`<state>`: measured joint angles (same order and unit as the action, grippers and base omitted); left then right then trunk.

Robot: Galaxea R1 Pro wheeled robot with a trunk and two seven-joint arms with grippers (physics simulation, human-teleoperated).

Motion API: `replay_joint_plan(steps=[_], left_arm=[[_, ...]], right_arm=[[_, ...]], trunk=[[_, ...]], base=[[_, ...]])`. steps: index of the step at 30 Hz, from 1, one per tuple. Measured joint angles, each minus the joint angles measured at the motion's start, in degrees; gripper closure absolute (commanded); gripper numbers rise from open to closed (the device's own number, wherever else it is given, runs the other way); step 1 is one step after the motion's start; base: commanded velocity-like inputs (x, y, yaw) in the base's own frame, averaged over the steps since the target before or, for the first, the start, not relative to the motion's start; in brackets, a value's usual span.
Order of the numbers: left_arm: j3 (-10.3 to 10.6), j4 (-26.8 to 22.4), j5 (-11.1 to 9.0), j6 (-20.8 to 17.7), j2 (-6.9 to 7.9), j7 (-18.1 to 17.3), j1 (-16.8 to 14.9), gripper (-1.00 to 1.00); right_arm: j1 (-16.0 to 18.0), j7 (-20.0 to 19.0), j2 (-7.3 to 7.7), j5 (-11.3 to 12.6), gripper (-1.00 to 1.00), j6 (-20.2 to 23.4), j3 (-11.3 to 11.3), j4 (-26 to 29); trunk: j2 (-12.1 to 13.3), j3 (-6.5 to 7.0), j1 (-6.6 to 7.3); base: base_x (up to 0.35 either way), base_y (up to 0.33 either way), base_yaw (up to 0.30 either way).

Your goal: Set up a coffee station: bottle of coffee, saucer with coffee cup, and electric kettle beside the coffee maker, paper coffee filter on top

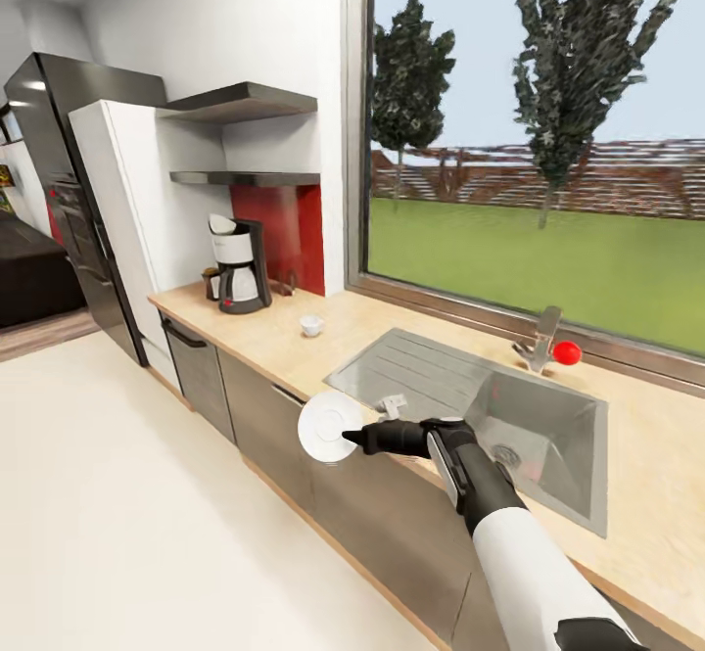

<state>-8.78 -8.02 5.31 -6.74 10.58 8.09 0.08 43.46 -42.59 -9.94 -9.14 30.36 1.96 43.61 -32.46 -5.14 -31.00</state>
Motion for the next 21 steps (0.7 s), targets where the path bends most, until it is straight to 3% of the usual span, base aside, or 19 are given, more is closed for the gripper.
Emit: replay_joint_plan(steps=[21], left_arm=[[0.09,-0.15,0.08,0.00,-0.09,0.35,0.00,-1.00]], right_arm=[[0.00,0.09,0.00,-0.11,1.00,0.08,0.02,0.07]], trunk=[[0.00,0.00,0.00]], base=[[0.316,0.142,0.000]])
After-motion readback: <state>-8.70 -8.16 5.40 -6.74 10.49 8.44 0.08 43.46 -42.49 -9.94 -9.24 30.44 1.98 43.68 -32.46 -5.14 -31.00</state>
